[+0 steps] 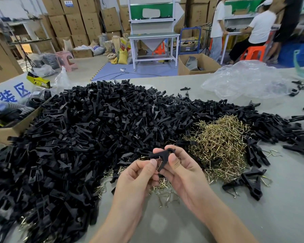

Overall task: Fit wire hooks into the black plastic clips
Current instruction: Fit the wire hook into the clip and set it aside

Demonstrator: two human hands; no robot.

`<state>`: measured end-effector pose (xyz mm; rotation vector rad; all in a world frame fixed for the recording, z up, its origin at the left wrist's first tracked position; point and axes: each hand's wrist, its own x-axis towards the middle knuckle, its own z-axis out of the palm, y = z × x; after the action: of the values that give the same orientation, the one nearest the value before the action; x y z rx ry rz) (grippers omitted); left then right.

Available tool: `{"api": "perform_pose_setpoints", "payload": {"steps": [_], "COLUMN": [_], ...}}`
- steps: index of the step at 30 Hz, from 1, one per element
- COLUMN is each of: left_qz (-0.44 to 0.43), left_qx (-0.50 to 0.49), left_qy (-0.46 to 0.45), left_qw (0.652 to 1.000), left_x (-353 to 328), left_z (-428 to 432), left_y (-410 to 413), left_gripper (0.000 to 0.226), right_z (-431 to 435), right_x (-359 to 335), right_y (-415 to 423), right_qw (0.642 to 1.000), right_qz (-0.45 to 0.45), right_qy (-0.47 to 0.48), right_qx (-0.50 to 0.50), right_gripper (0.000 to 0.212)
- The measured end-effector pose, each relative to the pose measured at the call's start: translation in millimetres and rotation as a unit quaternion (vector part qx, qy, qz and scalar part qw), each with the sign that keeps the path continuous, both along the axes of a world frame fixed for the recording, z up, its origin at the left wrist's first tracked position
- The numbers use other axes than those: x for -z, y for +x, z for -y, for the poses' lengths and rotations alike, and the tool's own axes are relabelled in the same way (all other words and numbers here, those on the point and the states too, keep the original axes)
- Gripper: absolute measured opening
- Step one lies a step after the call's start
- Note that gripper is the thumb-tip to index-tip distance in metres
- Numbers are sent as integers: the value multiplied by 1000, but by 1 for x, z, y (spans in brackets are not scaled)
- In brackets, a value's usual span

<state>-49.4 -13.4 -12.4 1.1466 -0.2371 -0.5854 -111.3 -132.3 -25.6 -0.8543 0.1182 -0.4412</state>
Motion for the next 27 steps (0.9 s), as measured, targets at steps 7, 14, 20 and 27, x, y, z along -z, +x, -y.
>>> {"api": "perform_pose_setpoints", "payload": {"steps": [7, 14, 20, 27], "left_qz": [1, 61, 296, 329], "left_qx": [-29, 21, 17, 84], "left_qy": [17, 0, 117, 88], "left_qw": [999, 998, 948, 937], "left_x": [2, 7, 17, 16], "left_z": [1, 4, 8, 6], "left_y": [-4, -9, -25, -24], "left_gripper": [19, 25, 33, 21], "right_z": [-7, -10, -21, -22], "right_x": [6, -1, -1, 0], "right_y": [1, -2, -3, -3], "right_qw": [996, 1000, 995, 994], "right_qz": [-1, -13, -49, -91], "right_qy": [-84, 8, 67, 66], "right_qx": [29, 14, 48, 17], "right_gripper": [21, 22, 36, 21]}}
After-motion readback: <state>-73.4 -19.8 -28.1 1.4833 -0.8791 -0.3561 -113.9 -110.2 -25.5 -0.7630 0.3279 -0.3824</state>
